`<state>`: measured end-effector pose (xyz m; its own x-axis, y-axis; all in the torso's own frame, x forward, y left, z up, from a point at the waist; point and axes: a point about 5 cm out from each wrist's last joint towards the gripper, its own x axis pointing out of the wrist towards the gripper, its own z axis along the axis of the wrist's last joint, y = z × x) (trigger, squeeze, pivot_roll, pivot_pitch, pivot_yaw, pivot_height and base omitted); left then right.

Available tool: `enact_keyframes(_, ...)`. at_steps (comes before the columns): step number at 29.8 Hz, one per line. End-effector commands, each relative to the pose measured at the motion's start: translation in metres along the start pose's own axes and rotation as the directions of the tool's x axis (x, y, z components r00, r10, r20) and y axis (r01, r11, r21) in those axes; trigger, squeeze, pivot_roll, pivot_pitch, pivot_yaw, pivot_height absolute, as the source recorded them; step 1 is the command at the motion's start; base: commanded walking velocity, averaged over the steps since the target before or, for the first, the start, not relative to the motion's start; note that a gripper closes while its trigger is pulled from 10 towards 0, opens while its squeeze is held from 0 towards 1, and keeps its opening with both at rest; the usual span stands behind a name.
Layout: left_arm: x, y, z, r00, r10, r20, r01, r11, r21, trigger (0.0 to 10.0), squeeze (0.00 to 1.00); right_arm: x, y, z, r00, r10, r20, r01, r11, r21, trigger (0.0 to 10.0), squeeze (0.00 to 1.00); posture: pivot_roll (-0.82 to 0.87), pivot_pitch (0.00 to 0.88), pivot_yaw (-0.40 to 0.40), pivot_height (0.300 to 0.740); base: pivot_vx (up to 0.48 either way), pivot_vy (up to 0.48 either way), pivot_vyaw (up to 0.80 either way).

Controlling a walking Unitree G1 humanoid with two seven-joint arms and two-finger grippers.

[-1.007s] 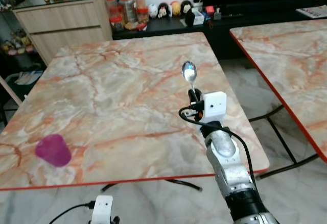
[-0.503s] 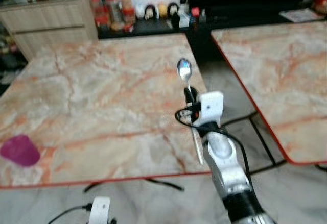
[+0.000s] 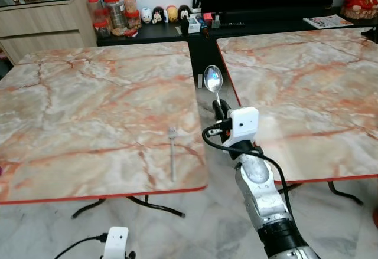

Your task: Setting the table

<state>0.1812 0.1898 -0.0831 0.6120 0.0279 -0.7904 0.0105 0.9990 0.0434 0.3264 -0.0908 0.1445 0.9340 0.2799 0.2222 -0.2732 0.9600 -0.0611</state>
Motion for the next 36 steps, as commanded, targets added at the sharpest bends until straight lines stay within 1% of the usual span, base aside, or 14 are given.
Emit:
enact_keyframes(1,0.0,-0.005,-0.003,1.0,-0.012,-0.012,0.012,1.0,0.013,10.0,0.0,0.0,-0.004,0.002,1.0,-0.012,0.008,0.012,1.0,0.0,10.0,0.0,-0.12,0.0,0.078,0.74,0.0,-0.461,0.0)
enact_keyframes(36,-0.001,-0.006,-0.007,1.0,-0.016,-0.019,0.016,1.0,0.006,10.0,0.0,-0.005,-0.016,0.003,0.996,-0.085,-0.004,0.085,0.996,-0.019,10.0,0.0,-0.14,0.0,0.089,0.74,0.0,-0.464,0.0)
